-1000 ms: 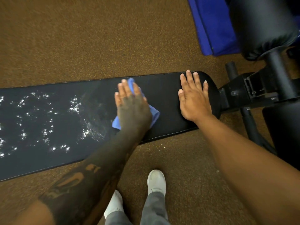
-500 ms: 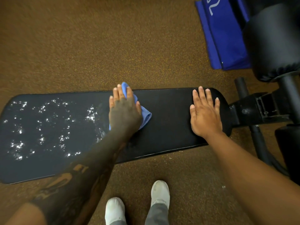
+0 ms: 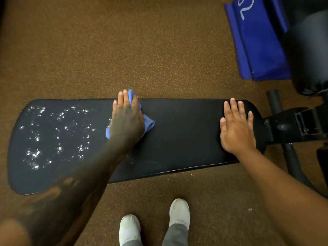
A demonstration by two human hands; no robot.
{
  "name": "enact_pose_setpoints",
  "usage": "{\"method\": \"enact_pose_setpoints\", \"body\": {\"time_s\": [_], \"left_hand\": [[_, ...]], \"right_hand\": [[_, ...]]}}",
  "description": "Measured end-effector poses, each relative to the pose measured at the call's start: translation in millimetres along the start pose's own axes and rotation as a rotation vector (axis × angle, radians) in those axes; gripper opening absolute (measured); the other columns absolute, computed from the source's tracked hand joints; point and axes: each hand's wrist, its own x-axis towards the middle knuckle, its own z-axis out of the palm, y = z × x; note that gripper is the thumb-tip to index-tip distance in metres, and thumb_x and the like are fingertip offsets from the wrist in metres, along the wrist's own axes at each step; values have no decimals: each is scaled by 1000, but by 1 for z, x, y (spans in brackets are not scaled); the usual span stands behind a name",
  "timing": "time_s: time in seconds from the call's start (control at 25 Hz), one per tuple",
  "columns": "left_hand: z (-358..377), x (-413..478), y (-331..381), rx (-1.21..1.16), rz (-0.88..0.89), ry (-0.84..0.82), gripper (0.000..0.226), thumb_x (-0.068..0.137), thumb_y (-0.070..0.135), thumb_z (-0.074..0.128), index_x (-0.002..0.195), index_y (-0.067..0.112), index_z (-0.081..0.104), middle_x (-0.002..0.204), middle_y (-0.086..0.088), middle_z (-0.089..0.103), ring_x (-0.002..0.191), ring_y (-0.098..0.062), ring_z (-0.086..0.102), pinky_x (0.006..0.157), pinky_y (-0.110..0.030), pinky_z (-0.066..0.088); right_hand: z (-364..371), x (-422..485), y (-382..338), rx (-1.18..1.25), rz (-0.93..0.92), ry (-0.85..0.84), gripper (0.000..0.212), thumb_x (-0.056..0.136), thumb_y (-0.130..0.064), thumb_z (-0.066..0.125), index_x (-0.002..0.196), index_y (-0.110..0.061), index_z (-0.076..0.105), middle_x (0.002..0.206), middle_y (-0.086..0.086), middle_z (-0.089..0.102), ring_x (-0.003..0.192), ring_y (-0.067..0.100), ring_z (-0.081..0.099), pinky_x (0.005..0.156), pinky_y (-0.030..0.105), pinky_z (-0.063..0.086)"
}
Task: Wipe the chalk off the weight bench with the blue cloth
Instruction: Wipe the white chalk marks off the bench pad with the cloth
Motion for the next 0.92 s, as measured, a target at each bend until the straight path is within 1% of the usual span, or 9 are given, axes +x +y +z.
{"method": "enact_pose_setpoints", "body": {"time_s": [0.08,0.2,0.28,0.36,0.48,0.6,0.68,0.84,0.92], "left_hand": [[1,23,10,46,114,5,52,94,15,30,143,-2,34,157,-26,18,146,-41,15,117,-51,15],[5,-4,10,132,312,-37,58,91,21,24,142,0,38,157,-24,23,144,-38,22,116,-48,18],[3,-26,-7,120,289,-67,55,94,21,26,145,1,33,156,-25,24,144,-38,23,116,-48,19],[0,-17,-11,102,189,-61,54,97,19,29,147,0,26,157,-26,21,146,-39,19,117,-48,17],[-6,16,26,84,125,-50,59,91,19,21,147,-1,25,158,-26,15,146,-39,16,117,-46,17],[1,11,87,111,389,-90,58,92,18,30,148,3,27,159,-23,11,147,-36,14,118,-45,16],[8,-12,95,124,492,-138,57,95,19,35,150,7,24,161,-20,8,148,-34,11,119,-45,12],[9,-38,57,30,366,-119,56,100,36,23,152,17,18,162,-15,14,149,-32,10,119,-46,7],[-3,-49,39,-133,302,-116,65,97,49,16,155,22,8,163,-14,6,150,-30,0,119,-46,0]], "right_hand": [[0,1,-1,-2,-1,4,54,101,-29,25,153,-17,13,162,1,6,148,19,-4,119,49,2],[-1,1,0,1,2,3,54,102,-29,25,152,-16,14,162,2,6,148,19,-3,118,51,3],[-1,1,0,-4,1,-1,54,101,-30,23,152,-16,13,162,2,6,148,19,-4,119,51,3],[-1,1,-1,-8,15,-1,54,101,-30,24,152,-16,12,162,2,5,148,19,-4,119,50,3],[0,1,-3,-3,23,4,54,101,-28,26,152,-16,13,162,3,6,148,19,-3,119,49,2],[1,2,-1,-1,9,8,54,101,-31,22,152,-16,14,162,2,7,148,19,-2,119,49,2],[2,2,0,2,2,17,58,98,-35,19,152,-16,15,162,3,8,148,20,-1,118,49,3],[-1,3,1,-15,5,3,56,99,-33,19,152,-16,16,162,3,8,148,20,-1,118,50,3],[-4,3,-1,-7,27,-29,54,101,-30,25,153,-17,14,162,3,6,148,20,-3,118,52,4]]}}
